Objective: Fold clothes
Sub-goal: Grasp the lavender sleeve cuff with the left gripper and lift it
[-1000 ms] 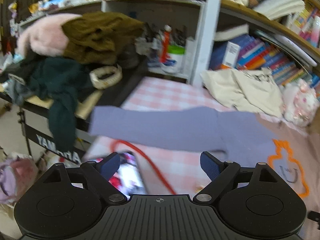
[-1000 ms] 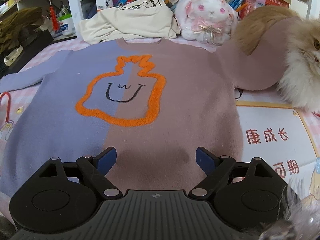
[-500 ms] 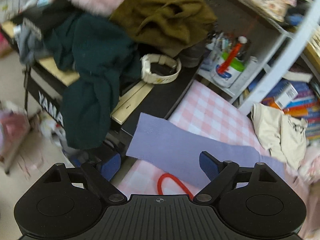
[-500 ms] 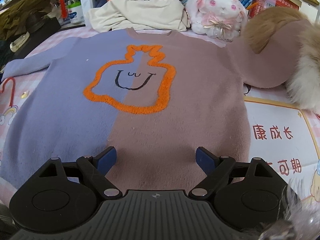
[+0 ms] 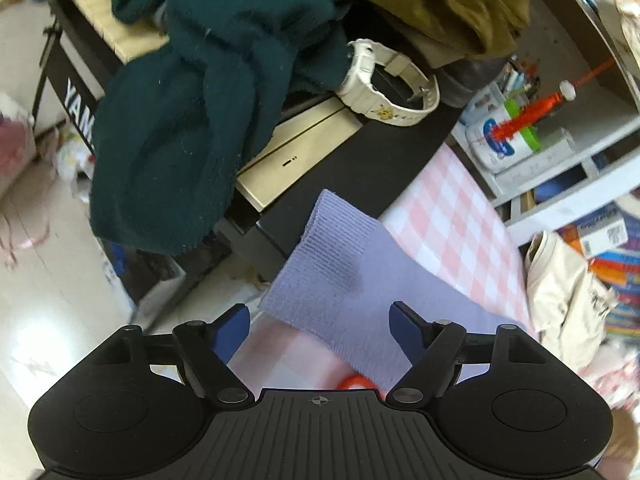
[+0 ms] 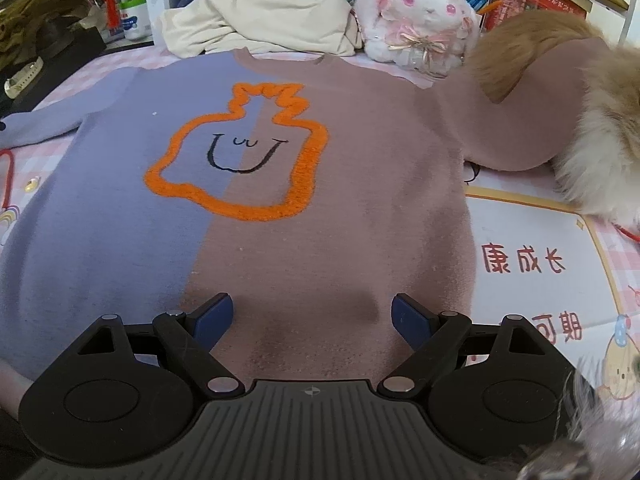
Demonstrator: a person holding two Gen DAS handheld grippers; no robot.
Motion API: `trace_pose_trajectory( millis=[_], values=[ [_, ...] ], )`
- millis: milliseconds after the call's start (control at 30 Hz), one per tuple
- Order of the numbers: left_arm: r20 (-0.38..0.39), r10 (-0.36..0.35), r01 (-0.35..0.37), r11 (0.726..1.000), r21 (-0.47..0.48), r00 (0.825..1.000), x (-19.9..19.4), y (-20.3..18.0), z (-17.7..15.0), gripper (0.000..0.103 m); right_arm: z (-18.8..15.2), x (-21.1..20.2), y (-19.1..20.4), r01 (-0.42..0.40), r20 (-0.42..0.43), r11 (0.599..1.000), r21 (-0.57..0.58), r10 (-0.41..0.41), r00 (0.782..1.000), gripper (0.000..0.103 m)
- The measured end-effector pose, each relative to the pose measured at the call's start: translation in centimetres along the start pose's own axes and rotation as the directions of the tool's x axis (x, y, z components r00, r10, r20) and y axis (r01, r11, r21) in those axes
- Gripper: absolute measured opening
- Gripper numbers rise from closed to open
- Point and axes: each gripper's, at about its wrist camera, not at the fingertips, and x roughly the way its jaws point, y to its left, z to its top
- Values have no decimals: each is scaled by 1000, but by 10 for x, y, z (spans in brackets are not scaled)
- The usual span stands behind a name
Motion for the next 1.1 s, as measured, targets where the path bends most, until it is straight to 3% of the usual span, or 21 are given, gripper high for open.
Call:
trace_pose_trajectory(
  millis=[100,200,333,567,700,867,1100],
  values=[
    [3,4,-3,999,-39,1000,5,4,0,43,-1,-1,-3,13,-4,1000,5,-13,1000,86],
    [11,10,-10,999,-41,1000,3,6,1,36,-1,-3,-7,29,-4,999,14,-29,1000,86],
    [28,-5,6,999,-33,1000,-6,6,3,13,-2,-2,-10,28,-9,999,28,-28,1000,86],
    [102,18,-29,993,112,995,-33,-28,-3,8,-1,3,-7,-10,-18,1000,0,10,1000,86],
    [152,-13,-18,980,197,988,-54,-60,-12,8,0,7,-9,-43,-19,999,-10,42,999,86],
    [192,-112,61,965,255,975,-83,-102,-34,8,3,11,-14,-87,-7,995,-49,87,996,86],
    [183,-243,181,936,301,953,-95,-180,-89,8,8,8,-38,-127,35,985,-115,132,991,86]
  ],
)
